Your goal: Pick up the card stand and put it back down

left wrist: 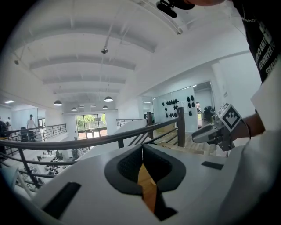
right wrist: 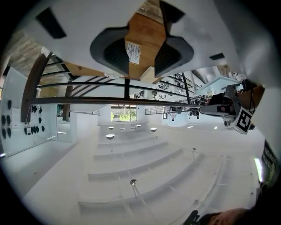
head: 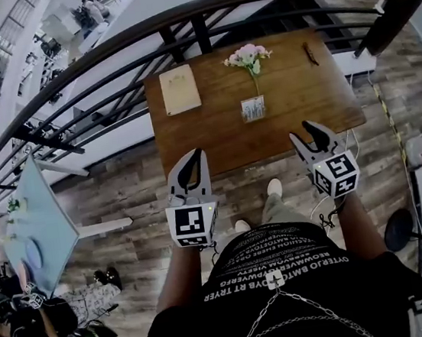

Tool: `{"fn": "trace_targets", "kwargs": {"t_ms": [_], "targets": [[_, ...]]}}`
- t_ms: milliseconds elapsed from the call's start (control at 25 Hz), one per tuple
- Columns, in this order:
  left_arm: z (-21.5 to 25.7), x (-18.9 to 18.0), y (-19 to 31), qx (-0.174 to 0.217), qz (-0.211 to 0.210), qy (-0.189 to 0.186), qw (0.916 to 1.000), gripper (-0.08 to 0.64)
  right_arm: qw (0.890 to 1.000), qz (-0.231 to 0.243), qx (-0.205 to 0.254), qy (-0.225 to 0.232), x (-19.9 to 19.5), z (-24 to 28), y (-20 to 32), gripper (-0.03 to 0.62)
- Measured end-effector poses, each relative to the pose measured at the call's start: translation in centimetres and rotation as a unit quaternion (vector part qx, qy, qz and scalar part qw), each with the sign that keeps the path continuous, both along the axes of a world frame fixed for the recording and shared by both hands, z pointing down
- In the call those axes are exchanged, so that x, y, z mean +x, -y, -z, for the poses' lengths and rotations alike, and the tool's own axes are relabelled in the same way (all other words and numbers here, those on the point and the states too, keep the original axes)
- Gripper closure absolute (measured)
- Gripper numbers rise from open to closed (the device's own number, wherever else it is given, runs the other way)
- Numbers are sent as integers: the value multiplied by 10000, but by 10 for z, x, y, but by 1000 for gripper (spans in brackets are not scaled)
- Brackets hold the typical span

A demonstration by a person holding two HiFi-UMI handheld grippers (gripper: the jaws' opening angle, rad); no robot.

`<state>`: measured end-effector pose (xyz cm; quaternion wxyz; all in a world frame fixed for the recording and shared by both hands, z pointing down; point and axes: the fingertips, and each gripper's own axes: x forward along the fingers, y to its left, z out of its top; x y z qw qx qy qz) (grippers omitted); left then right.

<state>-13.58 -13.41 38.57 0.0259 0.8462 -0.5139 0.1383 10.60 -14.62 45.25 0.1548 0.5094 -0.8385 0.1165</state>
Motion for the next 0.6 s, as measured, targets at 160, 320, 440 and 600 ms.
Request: {"fn": "trace_targets", "kwargs": {"t_ms": [160, 320, 440, 600], "targets": [[0, 10, 22, -12, 25, 2, 10000, 532, 10000, 51, -63, 12, 9, -5, 23, 403], [0, 20, 40, -44, 96, 57, 9999, 532, 9998, 186, -34, 18, 15, -3, 49, 403], [0, 28, 53, -39, 158, 71, 9998, 532, 9996, 292, 25, 7, 18, 1, 63, 403], [3, 41, 69, 32, 276, 46, 9996, 532, 9993, 343, 121, -117, 35, 2, 80, 403]]}}
